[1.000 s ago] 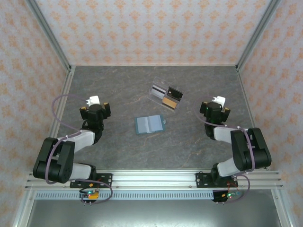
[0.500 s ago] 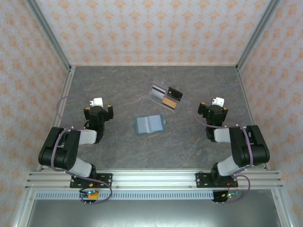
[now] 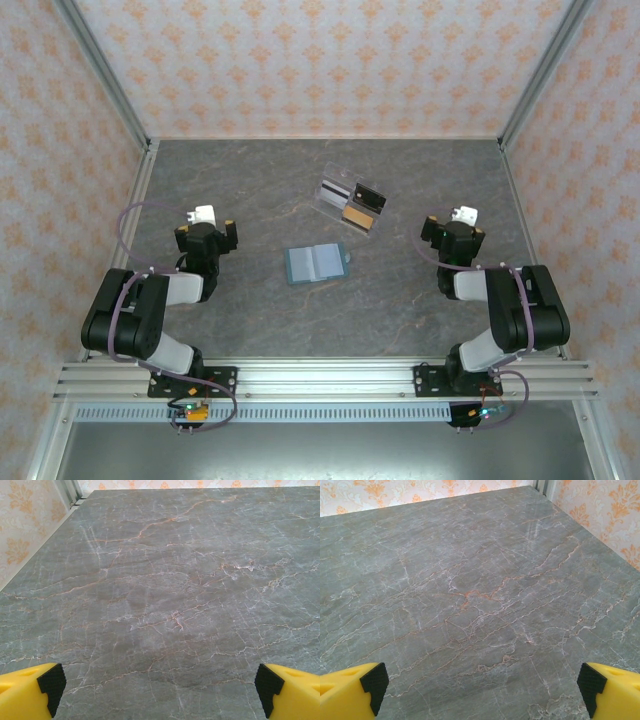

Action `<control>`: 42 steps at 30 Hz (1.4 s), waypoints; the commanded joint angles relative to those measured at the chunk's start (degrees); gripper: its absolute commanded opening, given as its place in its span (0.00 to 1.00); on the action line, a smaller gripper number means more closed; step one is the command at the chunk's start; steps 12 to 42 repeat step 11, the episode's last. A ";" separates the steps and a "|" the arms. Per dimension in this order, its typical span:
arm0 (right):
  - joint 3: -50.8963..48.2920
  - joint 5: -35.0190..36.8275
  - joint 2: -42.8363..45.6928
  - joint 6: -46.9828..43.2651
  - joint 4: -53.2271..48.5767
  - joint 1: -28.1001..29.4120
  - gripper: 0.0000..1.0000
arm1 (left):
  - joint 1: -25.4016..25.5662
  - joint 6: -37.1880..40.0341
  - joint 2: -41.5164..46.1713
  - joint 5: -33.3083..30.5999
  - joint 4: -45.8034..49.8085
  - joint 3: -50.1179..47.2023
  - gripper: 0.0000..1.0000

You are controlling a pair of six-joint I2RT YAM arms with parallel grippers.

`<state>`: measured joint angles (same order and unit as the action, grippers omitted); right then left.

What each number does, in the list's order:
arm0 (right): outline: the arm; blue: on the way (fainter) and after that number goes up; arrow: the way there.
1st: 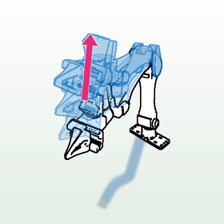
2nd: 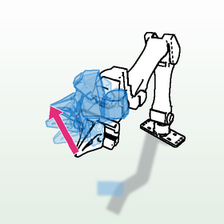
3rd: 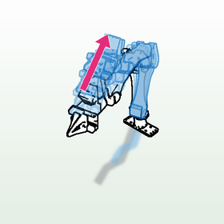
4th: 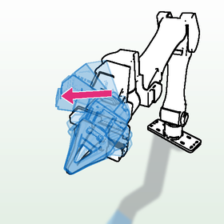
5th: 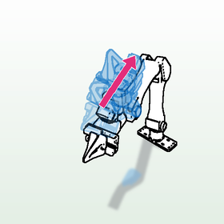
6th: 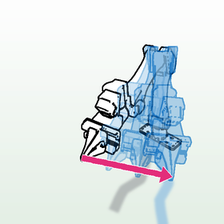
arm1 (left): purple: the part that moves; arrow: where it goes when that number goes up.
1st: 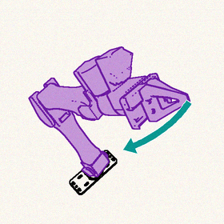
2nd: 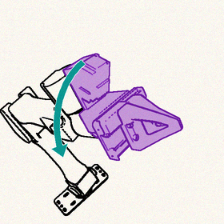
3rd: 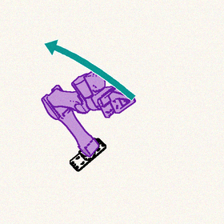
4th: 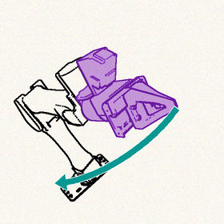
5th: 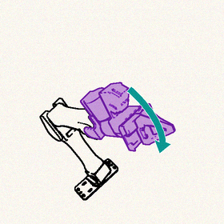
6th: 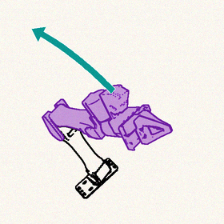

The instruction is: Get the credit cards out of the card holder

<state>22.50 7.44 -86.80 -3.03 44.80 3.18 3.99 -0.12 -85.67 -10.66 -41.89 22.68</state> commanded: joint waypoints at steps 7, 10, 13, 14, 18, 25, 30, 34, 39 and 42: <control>1.32 -0.24 -0.39 0.83 0.05 -0.15 0.99 | -0.85 0.39 -0.29 3.10 -0.47 2.01 1.00; 1.29 -0.24 -0.44 0.82 0.10 -0.18 0.99 | -0.83 0.39 -0.23 3.14 -0.89 1.76 1.00; 1.19 -0.24 -0.36 0.72 0.24 -0.19 0.99 | -0.82 0.46 -0.20 3.10 -1.00 1.67 1.00; 1.19 -0.24 -0.36 0.72 0.24 -0.19 0.99 | -0.82 0.46 -0.20 3.10 -1.00 1.67 1.00; 1.19 -0.24 -0.36 0.72 0.24 -0.19 0.99 | -0.82 0.46 -0.20 3.10 -1.00 1.67 1.00; 1.19 -0.24 -0.36 0.72 0.24 -0.19 0.99 | -0.82 0.46 -0.20 3.10 -1.00 1.67 1.00; 1.19 -0.24 -0.36 0.72 0.24 -0.19 0.99 | -0.82 0.46 -0.20 3.10 -1.00 1.67 1.00; 1.19 -0.24 -0.36 0.72 0.24 -0.19 0.99 | -0.82 0.46 -0.20 3.10 -1.00 1.67 1.00; 1.19 -0.24 -0.36 0.72 0.24 -0.19 0.99 | -0.82 0.46 -0.20 3.10 -1.00 1.67 1.00; 1.19 -0.24 -0.36 0.72 0.24 -0.19 0.99 | -0.82 0.46 -0.20 3.10 -1.00 1.67 1.00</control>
